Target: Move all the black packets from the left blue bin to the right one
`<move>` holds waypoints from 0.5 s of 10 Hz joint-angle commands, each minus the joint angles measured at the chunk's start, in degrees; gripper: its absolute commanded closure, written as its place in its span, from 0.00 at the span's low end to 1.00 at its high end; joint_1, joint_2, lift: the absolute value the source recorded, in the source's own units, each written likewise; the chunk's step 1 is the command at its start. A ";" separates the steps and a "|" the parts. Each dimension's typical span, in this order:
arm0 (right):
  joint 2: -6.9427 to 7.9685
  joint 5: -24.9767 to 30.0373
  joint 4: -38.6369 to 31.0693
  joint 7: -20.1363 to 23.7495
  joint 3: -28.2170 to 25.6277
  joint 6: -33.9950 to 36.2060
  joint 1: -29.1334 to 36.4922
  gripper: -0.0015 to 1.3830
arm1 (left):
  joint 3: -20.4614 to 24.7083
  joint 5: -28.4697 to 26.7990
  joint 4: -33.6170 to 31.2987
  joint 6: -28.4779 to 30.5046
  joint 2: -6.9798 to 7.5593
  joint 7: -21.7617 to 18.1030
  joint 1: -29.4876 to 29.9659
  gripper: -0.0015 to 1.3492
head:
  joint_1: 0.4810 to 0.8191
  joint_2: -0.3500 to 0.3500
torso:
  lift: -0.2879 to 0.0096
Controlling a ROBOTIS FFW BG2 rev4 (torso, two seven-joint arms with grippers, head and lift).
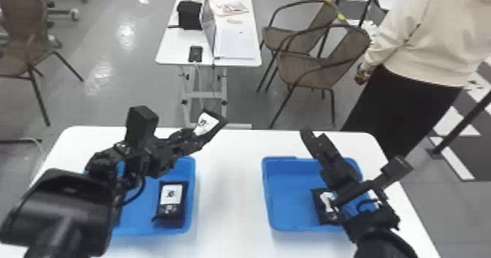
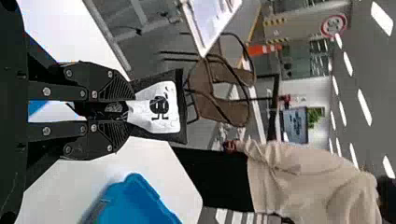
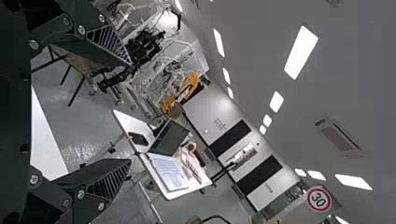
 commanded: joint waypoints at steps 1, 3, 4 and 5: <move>0.00 -0.10 0.07 1.33 1.41 1.96 -1.48 0.22 | -3.62 -1.88 6.24 -3.98 -1.18 -0.67 -4.77 0.75 | 0.63 0.30 | 0.97; 0.00 -0.10 0.51 2.21 3.60 3.11 -2.98 0.22 | -5.99 -2.67 11.16 -5.91 -3.02 -2.42 -8.63 0.75 | 0.63 0.28 | 0.97; 0.00 -0.10 1.13 2.39 4.66 3.46 -3.68 0.22 | -7.57 -2.23 12.57 -6.53 -3.55 -2.69 -10.04 0.75 | 0.63 0.27 | 0.97; 0.00 -0.10 1.66 2.56 5.71 3.72 -4.38 0.22 | -9.77 -0.56 14.41 -7.32 -3.55 -2.69 -11.71 0.75 | 0.63 0.27 | 0.97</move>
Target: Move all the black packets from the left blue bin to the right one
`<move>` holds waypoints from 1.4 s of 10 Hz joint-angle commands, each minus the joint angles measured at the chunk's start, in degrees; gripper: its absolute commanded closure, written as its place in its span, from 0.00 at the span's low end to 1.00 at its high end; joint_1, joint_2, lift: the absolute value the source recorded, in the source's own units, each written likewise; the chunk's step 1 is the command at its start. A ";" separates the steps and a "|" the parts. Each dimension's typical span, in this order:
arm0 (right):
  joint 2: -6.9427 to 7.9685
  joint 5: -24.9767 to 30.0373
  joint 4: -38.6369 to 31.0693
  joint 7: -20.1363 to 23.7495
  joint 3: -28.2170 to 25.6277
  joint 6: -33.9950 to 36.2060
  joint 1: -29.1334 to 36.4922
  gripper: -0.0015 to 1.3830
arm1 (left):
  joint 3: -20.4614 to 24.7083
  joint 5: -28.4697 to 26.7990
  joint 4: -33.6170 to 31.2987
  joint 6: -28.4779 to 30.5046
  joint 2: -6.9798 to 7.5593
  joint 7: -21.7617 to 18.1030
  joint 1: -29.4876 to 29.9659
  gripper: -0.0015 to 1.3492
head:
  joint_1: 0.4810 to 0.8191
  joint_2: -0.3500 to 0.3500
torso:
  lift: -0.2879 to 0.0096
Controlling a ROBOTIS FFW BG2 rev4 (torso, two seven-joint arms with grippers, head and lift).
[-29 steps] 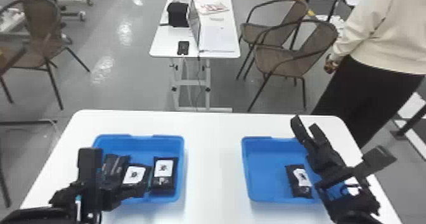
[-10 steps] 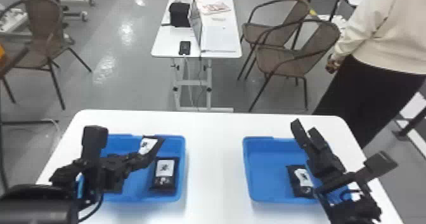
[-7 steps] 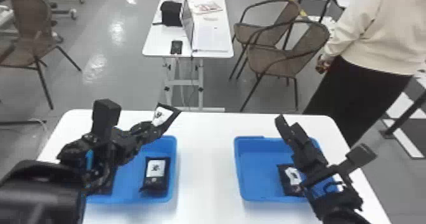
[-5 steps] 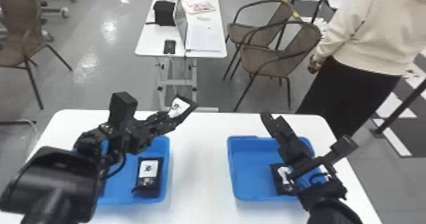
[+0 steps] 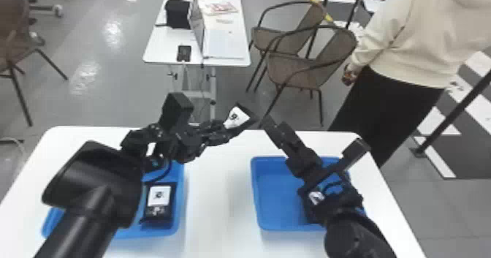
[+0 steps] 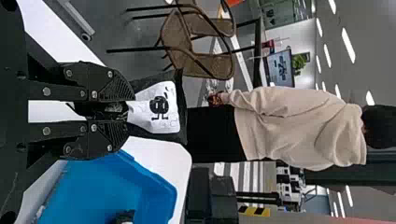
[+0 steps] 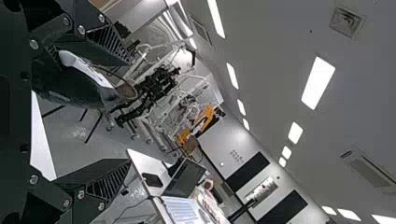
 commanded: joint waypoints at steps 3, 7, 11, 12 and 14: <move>0.00 0.62 2.12 0.63 2.34 0.27 -2.66 0.22 | -5.28 4.37 3.30 -0.96 -0.17 0.10 -3.17 0.75 | 0.63 0.25 | 0.97; 0.00 0.79 3.35 1.07 2.69 0.27 -3.72 0.77 | -7.04 5.33 4.45 -1.22 -0.44 0.37 -3.96 0.75 | 0.63 0.23 | 0.97; 0.00 1.23 3.70 1.07 2.78 -1.75 -3.19 0.93 | -6.16 5.69 4.54 -1.93 -0.53 0.80 -3.70 0.72 | 0.63 0.23 | 0.97; 0.00 0.35 4.05 1.07 2.69 -2.54 -3.10 0.93 | -5.72 6.13 4.45 -1.31 -0.53 1.33 -3.26 0.52 | 0.63 0.23 | 0.97; 0.00 -0.09 5.02 0.98 0.49 -3.42 -3.10 0.93 | -2.38 6.65 4.01 -0.43 0.00 0.89 -0.88 0.09 | 0.63 0.23 | 0.97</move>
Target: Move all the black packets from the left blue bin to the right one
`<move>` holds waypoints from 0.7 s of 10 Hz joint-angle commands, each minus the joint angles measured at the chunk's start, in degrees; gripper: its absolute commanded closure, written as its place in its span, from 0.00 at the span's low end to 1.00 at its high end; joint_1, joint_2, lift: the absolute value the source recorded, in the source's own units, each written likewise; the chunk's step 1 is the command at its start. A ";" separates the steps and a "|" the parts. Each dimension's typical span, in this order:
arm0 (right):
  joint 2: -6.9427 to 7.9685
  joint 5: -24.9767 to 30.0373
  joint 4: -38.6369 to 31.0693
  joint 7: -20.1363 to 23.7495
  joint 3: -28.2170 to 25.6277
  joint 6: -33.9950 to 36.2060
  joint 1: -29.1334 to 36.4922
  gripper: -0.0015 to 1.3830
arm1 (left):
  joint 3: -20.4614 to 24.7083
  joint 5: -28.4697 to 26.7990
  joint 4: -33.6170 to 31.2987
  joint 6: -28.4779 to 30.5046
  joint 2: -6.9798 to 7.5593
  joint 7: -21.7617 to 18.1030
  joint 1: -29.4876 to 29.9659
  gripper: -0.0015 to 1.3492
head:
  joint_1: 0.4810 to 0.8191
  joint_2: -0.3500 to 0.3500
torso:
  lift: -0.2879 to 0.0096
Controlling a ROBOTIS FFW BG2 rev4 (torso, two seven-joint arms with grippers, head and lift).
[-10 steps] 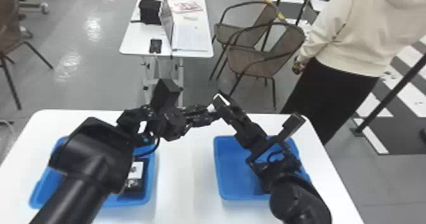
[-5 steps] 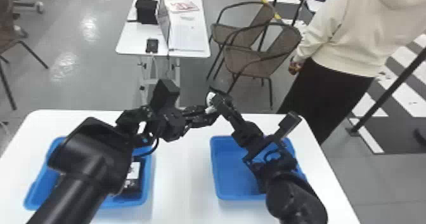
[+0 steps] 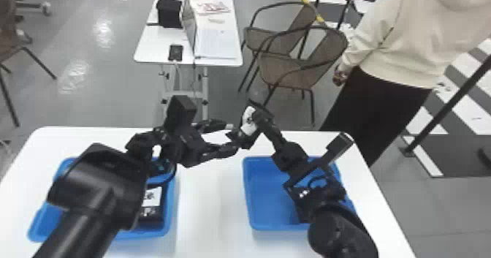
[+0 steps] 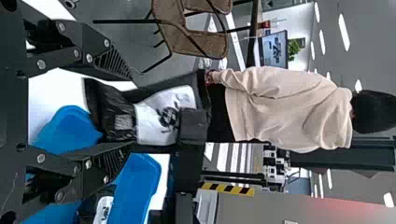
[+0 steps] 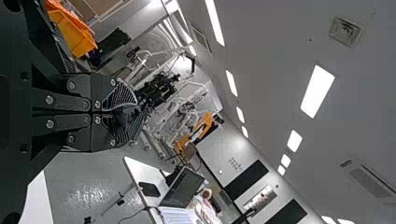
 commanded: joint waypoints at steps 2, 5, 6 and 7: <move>-0.09 1.26 0.30 -0.02 -5.19 -0.27 1.10 0.93 | 8.30 0.50 -5.08 3.12 1.50 -1.33 6.20 0.09 | 0.63 0.23 | 0.97; -0.36 3.37 3.46 -2.31 -10.82 -0.18 3.83 0.92 | 19.11 1.91 -14.66 6.64 2.12 -1.25 15.78 0.01 | 0.63 0.27 | 0.97; -0.88 3.81 6.01 -2.75 -11.78 -0.18 3.91 0.92 | 21.48 2.61 -16.59 7.69 2.12 -1.25 17.98 0.01 | 0.63 0.28 | 0.97; -1.76 4.07 8.56 -2.92 -11.87 -0.18 3.65 0.92 | 22.89 4.28 -17.03 8.48 2.21 -1.25 19.29 0.04 | 0.63 0.28 | 0.97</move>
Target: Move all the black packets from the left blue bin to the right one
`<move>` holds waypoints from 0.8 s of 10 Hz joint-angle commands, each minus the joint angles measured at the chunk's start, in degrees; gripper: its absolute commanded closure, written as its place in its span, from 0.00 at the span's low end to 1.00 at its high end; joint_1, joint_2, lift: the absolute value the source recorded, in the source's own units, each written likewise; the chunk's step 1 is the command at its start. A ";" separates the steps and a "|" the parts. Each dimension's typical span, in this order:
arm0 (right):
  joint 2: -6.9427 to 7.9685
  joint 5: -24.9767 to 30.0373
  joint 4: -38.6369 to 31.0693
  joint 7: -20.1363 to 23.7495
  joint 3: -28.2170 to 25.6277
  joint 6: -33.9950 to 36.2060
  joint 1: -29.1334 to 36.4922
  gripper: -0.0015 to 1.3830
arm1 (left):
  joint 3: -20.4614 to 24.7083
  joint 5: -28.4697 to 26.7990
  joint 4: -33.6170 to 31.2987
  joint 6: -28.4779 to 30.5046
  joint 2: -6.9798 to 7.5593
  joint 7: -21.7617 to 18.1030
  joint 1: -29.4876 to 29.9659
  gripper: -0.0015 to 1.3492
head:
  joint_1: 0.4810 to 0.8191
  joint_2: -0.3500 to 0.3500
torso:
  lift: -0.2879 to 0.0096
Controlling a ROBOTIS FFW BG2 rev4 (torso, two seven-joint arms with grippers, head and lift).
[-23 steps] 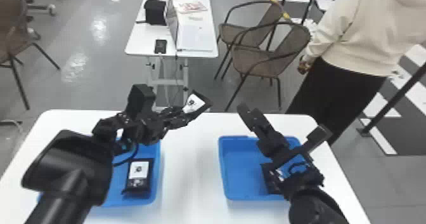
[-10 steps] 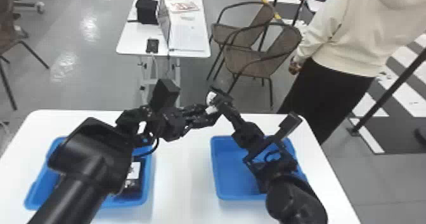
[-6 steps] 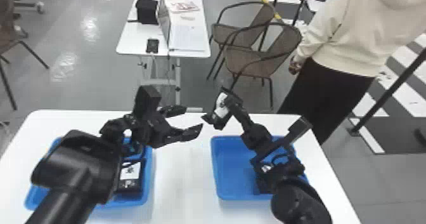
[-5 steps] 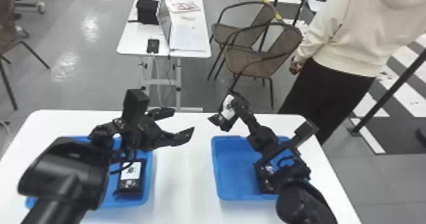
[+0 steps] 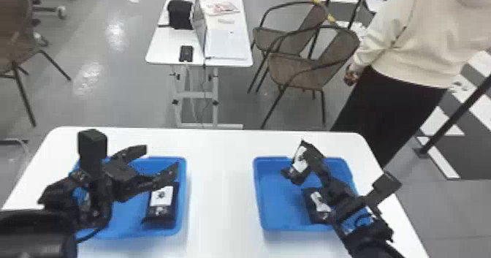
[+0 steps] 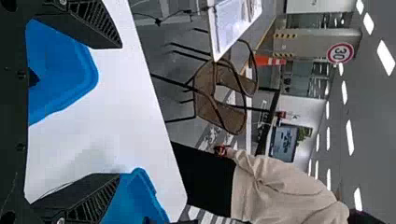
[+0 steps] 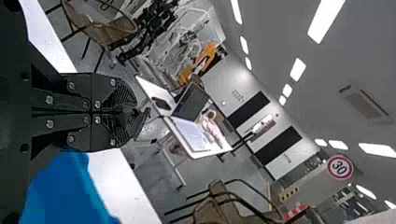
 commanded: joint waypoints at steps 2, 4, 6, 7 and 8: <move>-1.58 0.84 7.15 -0.59 -0.16 0.00 -1.66 0.92 | 2.00 3.24 -0.53 1.03 0.58 -0.01 1.98 0.09 | 0.63 0.30 | 0.97; -1.93 1.72 11.28 -1.64 -1.04 0.00 -3.33 0.50 | 2.09 3.42 -1.06 1.12 0.58 -0.01 2.15 0.09 | 0.63 0.30 | 0.97; -1.84 1.98 8.82 -4.89 -1.57 -2.55 -1.83 0.04 | 2.09 3.24 -1.76 4.55 0.41 -0.01 2.33 0.09 | 0.63 0.29 | 0.97; -1.40 1.28 5.22 -6.12 -1.66 -3.52 -0.16 0.07 | 2.00 2.98 -1.93 6.75 0.23 0.08 2.24 0.09 | 0.63 0.27 | 0.97; -0.87 0.40 1.26 -6.39 -1.66 -3.78 1.33 0.12 | 1.56 2.80 -1.93 9.21 0.14 0.17 2.07 0.09 | 0.63 0.25 | 0.97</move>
